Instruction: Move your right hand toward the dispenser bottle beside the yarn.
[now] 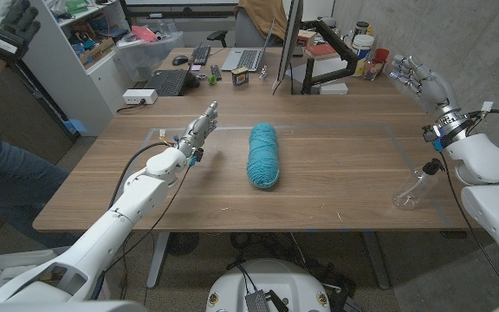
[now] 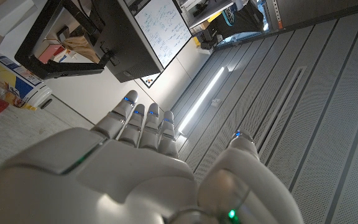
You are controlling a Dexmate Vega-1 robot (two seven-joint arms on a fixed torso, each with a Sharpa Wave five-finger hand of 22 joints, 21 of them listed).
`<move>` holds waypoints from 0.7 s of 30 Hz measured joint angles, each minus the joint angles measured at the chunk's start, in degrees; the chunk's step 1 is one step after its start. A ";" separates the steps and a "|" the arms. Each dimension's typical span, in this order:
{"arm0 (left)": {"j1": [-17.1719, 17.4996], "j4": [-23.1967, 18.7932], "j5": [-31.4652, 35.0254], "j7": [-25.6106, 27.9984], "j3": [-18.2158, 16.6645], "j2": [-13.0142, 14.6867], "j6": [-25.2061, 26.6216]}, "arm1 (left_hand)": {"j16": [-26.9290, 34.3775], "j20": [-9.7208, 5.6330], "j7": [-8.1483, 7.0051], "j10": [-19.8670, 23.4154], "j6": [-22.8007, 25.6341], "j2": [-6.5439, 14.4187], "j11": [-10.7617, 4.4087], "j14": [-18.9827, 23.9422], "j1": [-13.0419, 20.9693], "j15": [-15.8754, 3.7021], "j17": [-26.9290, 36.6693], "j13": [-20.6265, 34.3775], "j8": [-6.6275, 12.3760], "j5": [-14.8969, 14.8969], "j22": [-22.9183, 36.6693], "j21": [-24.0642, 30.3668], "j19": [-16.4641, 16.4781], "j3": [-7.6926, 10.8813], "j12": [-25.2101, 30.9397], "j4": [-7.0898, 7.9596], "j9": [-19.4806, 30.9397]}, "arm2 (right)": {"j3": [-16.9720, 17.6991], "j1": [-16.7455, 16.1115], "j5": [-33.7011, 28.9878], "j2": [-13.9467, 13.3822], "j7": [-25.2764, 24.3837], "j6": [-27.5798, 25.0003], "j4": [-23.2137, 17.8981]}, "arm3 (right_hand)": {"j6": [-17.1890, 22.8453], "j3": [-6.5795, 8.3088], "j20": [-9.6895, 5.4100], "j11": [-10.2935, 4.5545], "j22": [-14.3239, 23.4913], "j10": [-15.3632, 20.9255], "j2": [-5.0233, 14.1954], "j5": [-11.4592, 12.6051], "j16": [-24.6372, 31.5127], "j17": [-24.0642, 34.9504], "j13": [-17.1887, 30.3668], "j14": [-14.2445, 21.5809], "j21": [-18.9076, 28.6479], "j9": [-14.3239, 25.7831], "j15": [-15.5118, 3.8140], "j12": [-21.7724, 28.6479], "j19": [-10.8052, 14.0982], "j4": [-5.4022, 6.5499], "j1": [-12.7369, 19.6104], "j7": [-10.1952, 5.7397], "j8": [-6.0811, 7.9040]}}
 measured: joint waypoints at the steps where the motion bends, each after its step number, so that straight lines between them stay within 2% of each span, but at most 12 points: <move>1: 0.05 -0.21 0.00 0.00 0.00 0.06 0.00 | 0.00 0.00 0.00 0.00 0.00 0.00 0.00 0.00 0.00 0.00 0.00 0.00 0.00 0.00 0.00 0.00 0.00 0.00 0.00 0.00 0.00 | 0.00 0.00 0.03 0.00 0.04 0.17 0.00 | 0.12 -0.07 0.01 0.00 0.00 0.00 0.00 0.00 0.00 0.00 0.00 0.00 0.00 0.00 0.00 0.00 0.00 -0.07 0.00 -0.12 0.00; 10: 0.73 -2.26 0.11 1.08 -0.06 0.75 1.36 | 0.00 0.00 0.00 0.00 0.00 0.00 0.00 0.00 0.00 0.00 0.00 0.00 0.00 0.00 0.00 0.00 0.00 -0.40 0.00 0.10 0.00 | 1.20 -0.95 0.10 0.21 0.34 1.67 0.61 | 0.32 -0.07 0.00 -0.12 0.00 0.12 -0.29 0.46 0.00 0.00 0.00 0.00 0.00 0.00 0.00 0.00 0.00 -0.07 0.29 -0.32 0.00; 21: 1.12 -3.36 0.13 1.32 -0.10 1.41 2.03 | 0.00 0.00 0.00 0.31 -0.01 0.00 -0.31 0.00 0.00 0.00 0.00 0.00 0.00 0.00 0.00 0.00 -0.01 -0.40 -0.01 0.10 0.00 | 3.08 -2.97 -0.88 0.09 0.42 2.43 -0.71 | 0.31 -0.07 0.00 -0.31 0.01 0.31 -0.29 0.45 -0.28 0.00 0.00 0.00 0.00 0.00 0.00 0.00 0.00 -0.07 0.29 -0.31 0.00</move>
